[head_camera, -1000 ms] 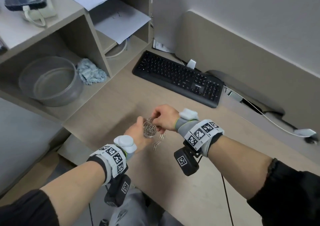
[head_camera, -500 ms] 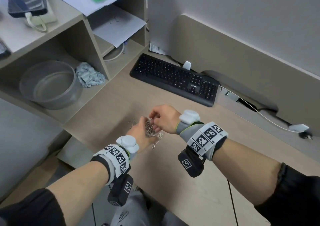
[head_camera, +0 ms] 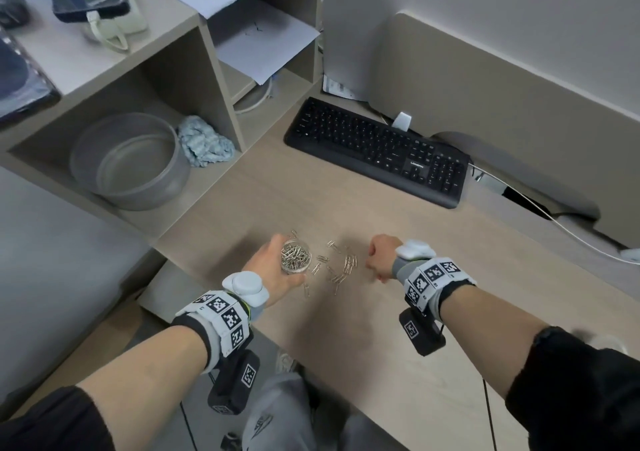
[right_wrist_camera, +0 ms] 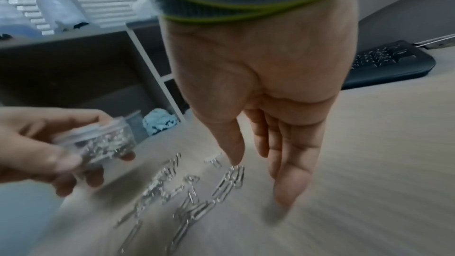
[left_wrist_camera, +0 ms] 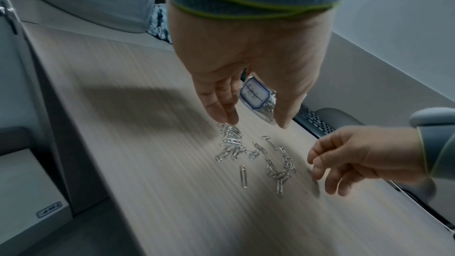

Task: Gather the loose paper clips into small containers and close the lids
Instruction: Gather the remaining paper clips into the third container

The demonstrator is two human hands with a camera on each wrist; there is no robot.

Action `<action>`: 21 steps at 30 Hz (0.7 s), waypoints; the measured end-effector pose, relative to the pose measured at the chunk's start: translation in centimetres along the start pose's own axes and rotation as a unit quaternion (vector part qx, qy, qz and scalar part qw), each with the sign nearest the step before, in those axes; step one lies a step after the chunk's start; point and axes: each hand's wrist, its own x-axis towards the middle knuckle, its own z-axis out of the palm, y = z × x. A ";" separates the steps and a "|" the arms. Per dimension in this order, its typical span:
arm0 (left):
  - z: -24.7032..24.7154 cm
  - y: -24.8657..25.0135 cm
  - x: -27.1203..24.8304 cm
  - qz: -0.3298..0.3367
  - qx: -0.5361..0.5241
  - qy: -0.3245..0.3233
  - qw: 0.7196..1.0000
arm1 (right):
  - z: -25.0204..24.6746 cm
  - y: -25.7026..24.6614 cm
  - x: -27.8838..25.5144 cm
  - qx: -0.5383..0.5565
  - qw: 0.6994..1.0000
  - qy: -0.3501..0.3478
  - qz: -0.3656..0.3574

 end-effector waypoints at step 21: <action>-0.7 -3.7 0.1 -0.027 -0.021 -0.023 0.999 | 4.6 -4.5 0.5 -0.071 0.993 0.052 -0.085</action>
